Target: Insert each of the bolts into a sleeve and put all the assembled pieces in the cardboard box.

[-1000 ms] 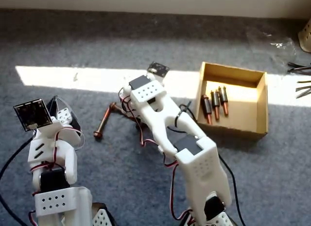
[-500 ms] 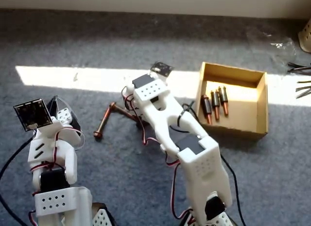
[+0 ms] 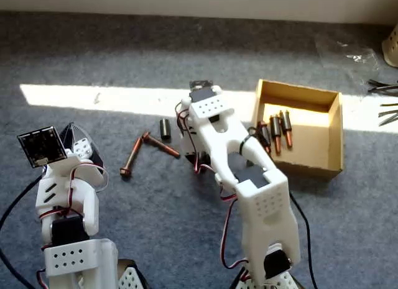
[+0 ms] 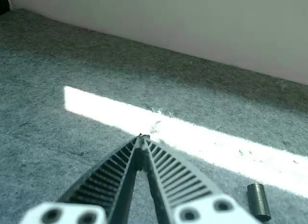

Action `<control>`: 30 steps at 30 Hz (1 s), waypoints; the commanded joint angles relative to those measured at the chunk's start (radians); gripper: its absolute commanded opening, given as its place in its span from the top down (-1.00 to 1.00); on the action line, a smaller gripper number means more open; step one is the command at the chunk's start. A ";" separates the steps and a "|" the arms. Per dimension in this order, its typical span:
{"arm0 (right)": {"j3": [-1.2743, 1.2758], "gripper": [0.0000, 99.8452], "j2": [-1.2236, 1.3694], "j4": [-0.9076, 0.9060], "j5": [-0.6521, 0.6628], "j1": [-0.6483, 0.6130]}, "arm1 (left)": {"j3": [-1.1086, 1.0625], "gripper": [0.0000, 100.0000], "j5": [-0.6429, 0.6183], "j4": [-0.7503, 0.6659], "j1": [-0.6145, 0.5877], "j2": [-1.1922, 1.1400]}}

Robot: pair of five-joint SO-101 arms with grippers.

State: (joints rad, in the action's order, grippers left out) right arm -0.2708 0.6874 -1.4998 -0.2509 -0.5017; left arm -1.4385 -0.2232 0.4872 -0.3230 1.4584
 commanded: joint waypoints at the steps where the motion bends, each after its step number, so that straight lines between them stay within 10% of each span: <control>1: 0.019 0.99 0.018 -0.035 0.141 0.021 | 0.001 0.99 -0.009 -0.012 -0.004 0.002; 30: -0.208 0.99 -0.231 -0.260 0.427 0.022 | -0.035 0.99 -0.005 -0.014 0.038 0.002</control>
State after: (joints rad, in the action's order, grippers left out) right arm -0.4319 0.5877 -1.7392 0.1680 -0.4895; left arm -1.4814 -0.2232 0.4872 -0.3030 1.4584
